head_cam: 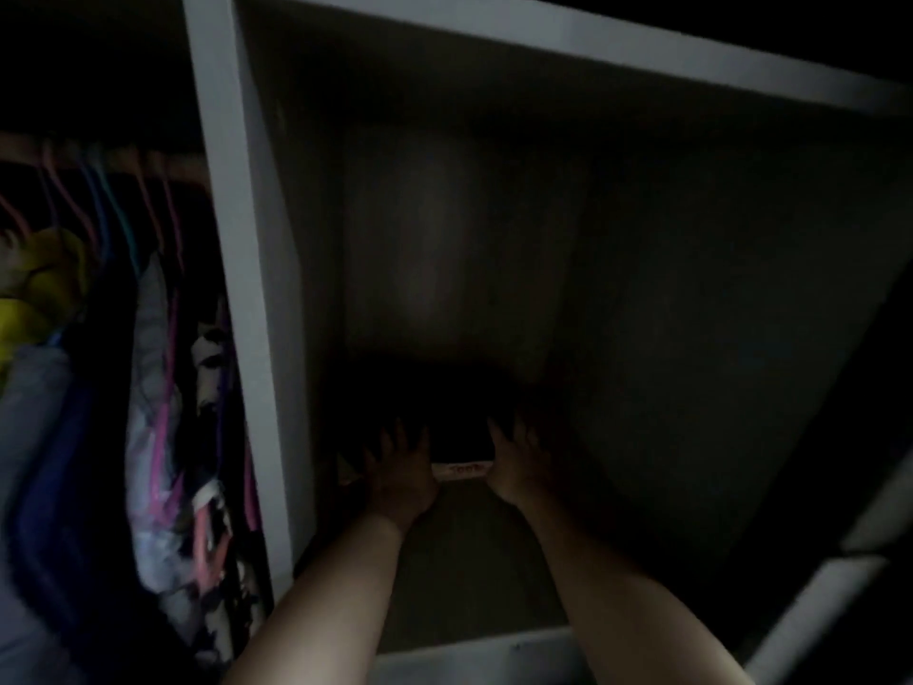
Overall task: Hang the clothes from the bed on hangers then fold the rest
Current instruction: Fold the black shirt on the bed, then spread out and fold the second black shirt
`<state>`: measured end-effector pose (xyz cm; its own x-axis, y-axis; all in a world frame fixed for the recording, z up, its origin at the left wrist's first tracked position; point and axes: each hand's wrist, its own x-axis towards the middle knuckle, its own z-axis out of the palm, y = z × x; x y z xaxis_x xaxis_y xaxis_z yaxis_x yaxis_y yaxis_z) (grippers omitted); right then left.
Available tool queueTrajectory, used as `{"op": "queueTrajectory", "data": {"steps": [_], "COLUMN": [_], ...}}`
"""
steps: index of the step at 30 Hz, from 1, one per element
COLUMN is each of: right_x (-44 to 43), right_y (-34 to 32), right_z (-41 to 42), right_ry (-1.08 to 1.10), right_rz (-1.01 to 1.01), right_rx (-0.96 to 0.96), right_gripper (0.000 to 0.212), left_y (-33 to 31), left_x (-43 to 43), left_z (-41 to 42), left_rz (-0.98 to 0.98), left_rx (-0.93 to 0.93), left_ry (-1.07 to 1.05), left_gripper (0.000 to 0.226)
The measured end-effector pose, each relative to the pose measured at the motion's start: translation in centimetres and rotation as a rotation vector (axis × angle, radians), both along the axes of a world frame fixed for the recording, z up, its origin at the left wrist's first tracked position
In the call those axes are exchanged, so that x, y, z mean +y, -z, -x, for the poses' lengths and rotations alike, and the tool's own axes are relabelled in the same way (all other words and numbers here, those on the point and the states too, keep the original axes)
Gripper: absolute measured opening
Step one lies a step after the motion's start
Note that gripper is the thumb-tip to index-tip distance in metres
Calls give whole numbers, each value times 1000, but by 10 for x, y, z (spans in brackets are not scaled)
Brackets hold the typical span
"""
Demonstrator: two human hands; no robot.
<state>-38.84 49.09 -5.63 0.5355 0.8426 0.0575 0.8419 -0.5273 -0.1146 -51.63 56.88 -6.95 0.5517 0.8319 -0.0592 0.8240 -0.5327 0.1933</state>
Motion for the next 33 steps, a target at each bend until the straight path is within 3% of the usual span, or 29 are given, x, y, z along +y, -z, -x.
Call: {"op": "queueTrajectory", "data": {"steps": [4,9,13,16,20,26,30,33], "right_x": [-43,-137,-250,-355,-490,-706,-842,-944], "right_y": [1,-9,-7,10,25,37,41,48], "right_z": [28,93,124,126,135,186,237,274], "right_ry": [60,-10,-89,111,460,974,1262,1441], "right_rz": [-132,-409,-526,-494,-350,-216,-151,-107], "right_rx": [-15,102,-209,-383,-404,-464,-454,-493], "right_gripper": [69,66,52,39,53,53,52,47], "left_y": [-4,-10,-12,-20,-20,-4,22,49], "left_x": [-38,-101,-156,-228,-342,-555,-704,-817], "left_z": [14,51,69,58,27,-5,-8,-5], "left_rz": [-43,-59,-52,-188,-399,-228,-8,123], "left_rx": [-121,-433,-603,-789,-948,-757,-663,-470], "left_ry": [25,93,246,479,832,1329,1467,1516], "left_gripper": [73,65,62,60,61,63,64,72]}}
